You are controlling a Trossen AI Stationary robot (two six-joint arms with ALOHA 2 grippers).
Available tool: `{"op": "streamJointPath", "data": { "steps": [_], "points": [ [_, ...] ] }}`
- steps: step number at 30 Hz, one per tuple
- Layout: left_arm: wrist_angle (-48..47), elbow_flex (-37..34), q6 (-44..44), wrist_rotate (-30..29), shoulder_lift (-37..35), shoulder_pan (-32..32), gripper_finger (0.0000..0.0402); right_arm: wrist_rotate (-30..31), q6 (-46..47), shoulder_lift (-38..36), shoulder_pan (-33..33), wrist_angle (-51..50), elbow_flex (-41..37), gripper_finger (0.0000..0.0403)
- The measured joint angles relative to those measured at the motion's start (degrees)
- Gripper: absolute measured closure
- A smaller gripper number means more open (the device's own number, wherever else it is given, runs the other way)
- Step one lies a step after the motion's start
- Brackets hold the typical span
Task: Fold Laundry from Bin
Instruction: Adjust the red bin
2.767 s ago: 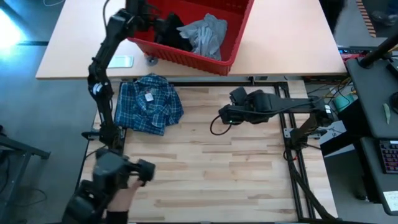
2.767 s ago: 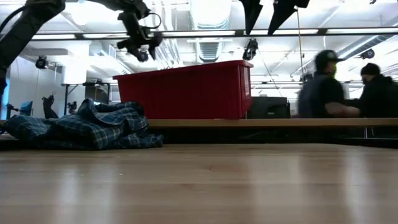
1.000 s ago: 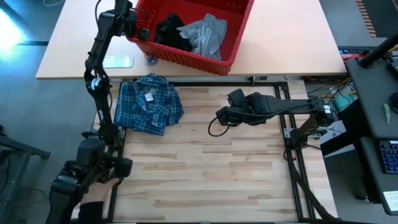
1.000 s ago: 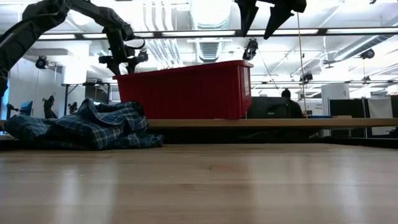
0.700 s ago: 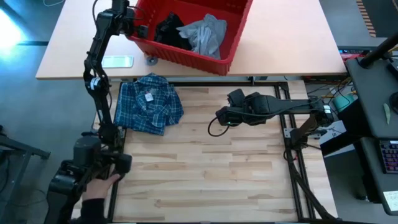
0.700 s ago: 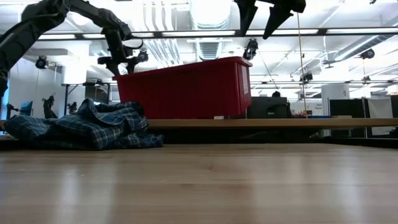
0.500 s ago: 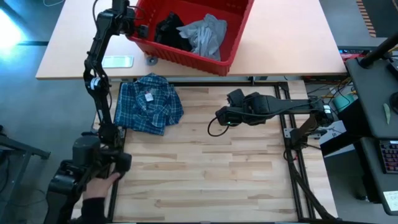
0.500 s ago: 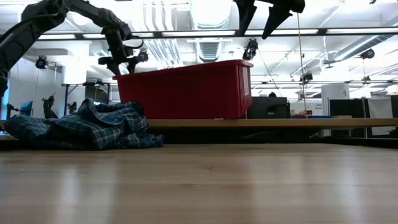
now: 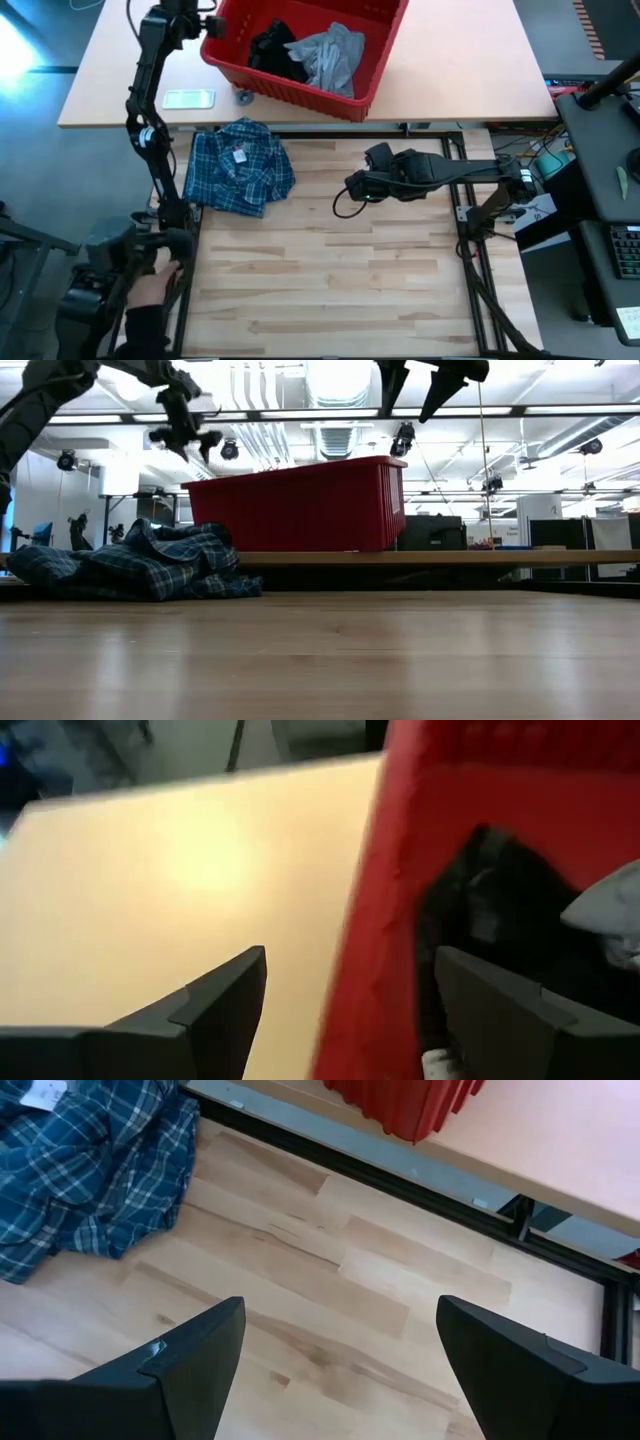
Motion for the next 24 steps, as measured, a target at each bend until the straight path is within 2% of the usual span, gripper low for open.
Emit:
{"op": "streamJointPath", "data": {
  "steps": [7, 10, 16, 19, 24],
  "points": [
    [-2.4, -0.6, 0.2, -0.5, 5.8, -0.2, 0.0127, -0.1, 1.4, 0.0, -0.1, 0.4, 0.0, 0.0081],
    [-3.3, -0.7, -0.1, 1.1, 7.5, -0.4, 0.0127, -0.4, 2.5, 0.0, -0.1, 0.4, 0.0, 0.0081],
    [-4.6, -0.8, 0.0, 2.5, 7.1, -0.5, 0.0133, -0.3, 3.9, 0.2, 0.0, 0.4, 0.0, 0.0081],
    [-8.9, -0.8, 0.1, 2.5, 7.1, -0.5, 0.0163, -0.1, 3.8, 0.4, 0.0, 0.5, 0.0, 0.0081],
    [-12.7, -0.7, 0.3, 2.2, 7.0, -0.4, 0.0255, 0.1, 1.6, 0.5, -0.1, 1.3, 0.0, 0.0081]
  ]
}}
